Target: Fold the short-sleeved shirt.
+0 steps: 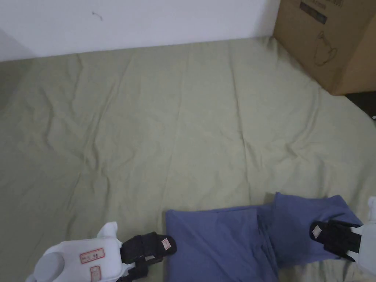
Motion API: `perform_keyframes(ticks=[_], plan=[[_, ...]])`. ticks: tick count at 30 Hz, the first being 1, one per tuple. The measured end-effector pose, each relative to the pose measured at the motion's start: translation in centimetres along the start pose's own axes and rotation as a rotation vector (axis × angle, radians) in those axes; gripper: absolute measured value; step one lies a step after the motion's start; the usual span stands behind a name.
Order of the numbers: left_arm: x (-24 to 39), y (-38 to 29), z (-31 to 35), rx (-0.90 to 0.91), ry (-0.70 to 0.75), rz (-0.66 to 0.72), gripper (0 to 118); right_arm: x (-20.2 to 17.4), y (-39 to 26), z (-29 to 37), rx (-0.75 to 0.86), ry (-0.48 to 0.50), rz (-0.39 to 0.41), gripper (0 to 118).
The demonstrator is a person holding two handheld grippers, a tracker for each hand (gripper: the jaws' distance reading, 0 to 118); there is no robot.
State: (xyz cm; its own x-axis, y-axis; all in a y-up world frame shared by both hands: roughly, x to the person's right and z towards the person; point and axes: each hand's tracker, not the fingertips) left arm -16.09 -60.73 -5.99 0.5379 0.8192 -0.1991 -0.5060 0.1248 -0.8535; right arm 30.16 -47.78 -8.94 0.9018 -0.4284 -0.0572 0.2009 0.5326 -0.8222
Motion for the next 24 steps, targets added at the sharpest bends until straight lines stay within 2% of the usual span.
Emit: perform_keyframes(ticks=[3, 5, 8, 9, 10, 11, 12, 13, 15, 17, 19, 20, 24], plan=[[0.4, 0.0, -1.6, 0.032, -0.078, 0.007, 112, -1.1, -0.1, -0.4, -0.014, -0.001, 0.032, 4], [0.8, 0.0, -3.5, -0.018, -0.165, 0.039, 111, -1.7, -0.1, -1.0, -0.028, -0.005, 0.043, 4], [1.2, 0.9, -5.5, -0.067, -0.137, -0.022, 110, -2.6, -0.4, -1.6, -0.044, 0.001, 0.048, 4], [1.3, 1.2, -5.7, -0.08, -0.141, -0.042, 104, -2.9, -0.5, -1.6, -0.046, 0.006, 0.053, 4], [1.1, 1.7, -5.8, -0.077, -0.128, -0.04, 86, -3.1, -0.6, -1.7, -0.053, 0.009, 0.061, 4], [1.4, 1.2, -5.1, -0.069, -0.085, -0.029, 45, -3.4, -0.6, -1.8, -0.064, 0.004, 0.071, 4], [1.6, 0.6, -4.9, -0.077, -0.065, -0.001, 26, -3.6, -0.7, -1.8, -0.067, 0.0, 0.081, 4], [0.7, 0.2, -5.2, -0.074, -0.115, 0.064, 9, -3.8, -0.7, -1.8, -0.069, -0.001, 0.09, 4], [-0.1, -0.6, -4.7, -0.096, -0.201, 0.129, 9, -4.2, -0.7, -1.5, -0.071, -0.01, 0.104, 4], [-2.0, 1.8, -2.3, -0.062, -0.228, 0.107, 9, -4.4, -0.6, -1.2, -0.068, -0.008, 0.114, 4], [-3.4, 2.9, 0.2, -0.03, -0.227, 0.081, 9, -4.5, -0.3, -1.1, -0.061, -0.011, 0.114, 4], [-1.2, 2.0, 2.2, 0.008, -0.223, 0.089, 9, -4.6, -0.2, -1.2, -0.059, -0.011, 0.112, 4], [-5.3, 4.1, 8.8, 0.143, -0.143, 0.092, 9, -5.0, -0.1, -1.3, -0.051, 0.011, 0.108, 4]])
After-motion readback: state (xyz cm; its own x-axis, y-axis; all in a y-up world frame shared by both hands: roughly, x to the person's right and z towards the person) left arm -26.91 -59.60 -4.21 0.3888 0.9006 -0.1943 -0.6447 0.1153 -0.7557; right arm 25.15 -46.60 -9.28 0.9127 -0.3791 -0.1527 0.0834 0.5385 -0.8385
